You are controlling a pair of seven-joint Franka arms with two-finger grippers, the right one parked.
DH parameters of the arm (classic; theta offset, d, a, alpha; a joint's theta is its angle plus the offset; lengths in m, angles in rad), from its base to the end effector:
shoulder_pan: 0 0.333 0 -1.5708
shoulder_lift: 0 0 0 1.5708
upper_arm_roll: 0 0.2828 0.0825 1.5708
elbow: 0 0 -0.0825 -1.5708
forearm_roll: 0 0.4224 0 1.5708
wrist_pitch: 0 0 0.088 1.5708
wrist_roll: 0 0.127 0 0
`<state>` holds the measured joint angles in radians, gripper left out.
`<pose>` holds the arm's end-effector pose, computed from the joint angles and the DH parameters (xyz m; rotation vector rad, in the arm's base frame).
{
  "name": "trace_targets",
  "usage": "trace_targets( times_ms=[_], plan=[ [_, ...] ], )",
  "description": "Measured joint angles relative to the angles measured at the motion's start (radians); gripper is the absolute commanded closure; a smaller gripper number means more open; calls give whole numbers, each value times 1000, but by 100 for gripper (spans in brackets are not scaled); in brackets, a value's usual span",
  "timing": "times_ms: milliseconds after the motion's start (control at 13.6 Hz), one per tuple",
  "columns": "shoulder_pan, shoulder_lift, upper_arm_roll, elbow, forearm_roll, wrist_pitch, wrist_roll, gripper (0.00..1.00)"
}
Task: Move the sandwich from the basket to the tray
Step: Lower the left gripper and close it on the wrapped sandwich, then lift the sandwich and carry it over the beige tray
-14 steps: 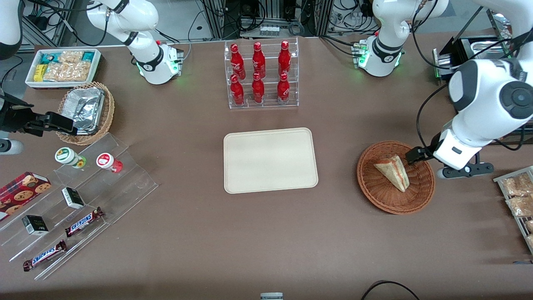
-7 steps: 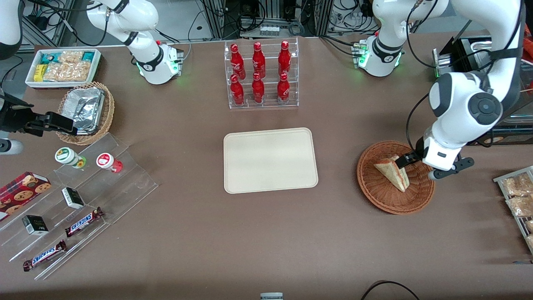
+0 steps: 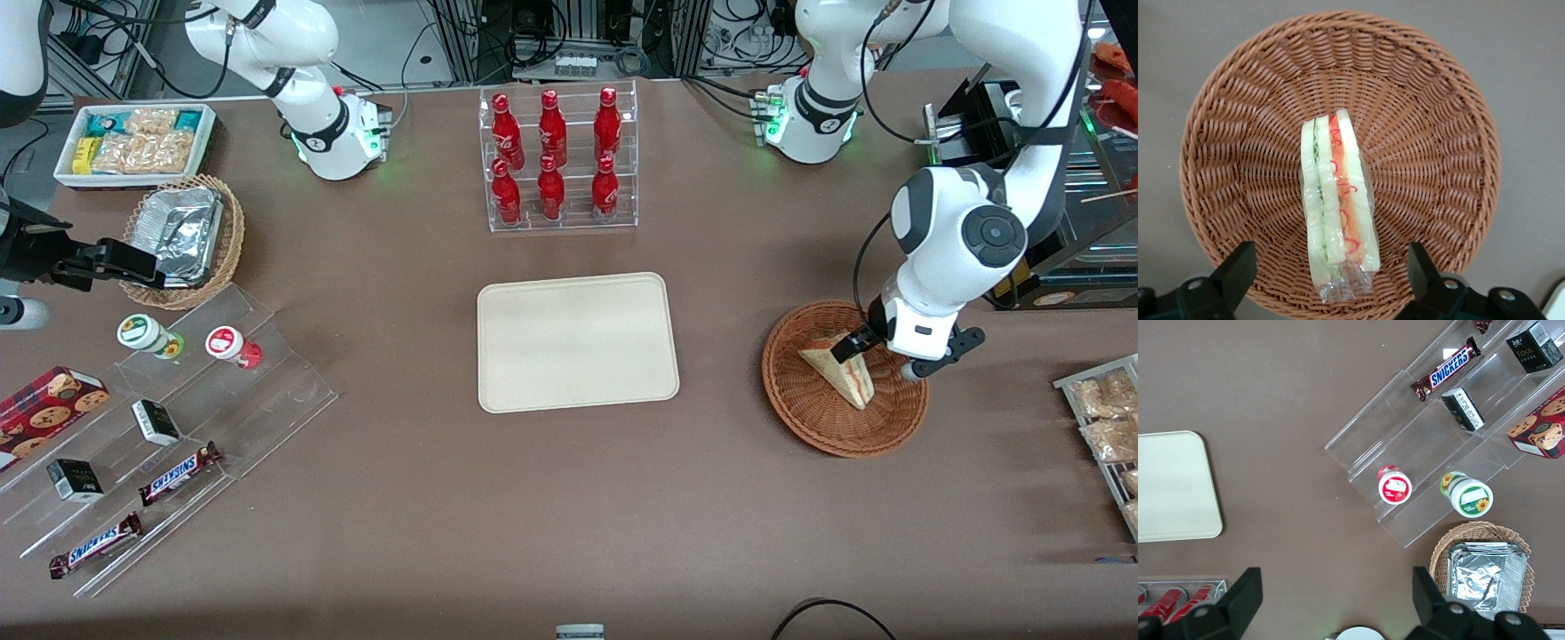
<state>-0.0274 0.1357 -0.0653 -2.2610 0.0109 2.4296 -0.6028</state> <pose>0.5567 -0.0522 0.2236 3.0301 0.7781 0.0480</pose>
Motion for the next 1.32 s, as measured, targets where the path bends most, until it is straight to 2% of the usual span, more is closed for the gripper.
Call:
trace_targets(
  times_ms=[661, 734, 807, 881, 954, 1028, 1321],
  plan=[
    [0, 85, -7, -91, -2, 226, -54, 1],
    [0, 96, -11, -91, -2, 230, -58, 16],
    [0, 100, -14, -91, -2, 231, -60, 49],
    [0, 101, -15, -91, -2, 231, -62, 76],
    [0, 101, -15, -91, -2, 231, -62, 96],
    [0, 101, -15, -90, -2, 231, -62, 100],
    [0, 84, -16, -80, 1, 218, -61, 100]
  ],
)
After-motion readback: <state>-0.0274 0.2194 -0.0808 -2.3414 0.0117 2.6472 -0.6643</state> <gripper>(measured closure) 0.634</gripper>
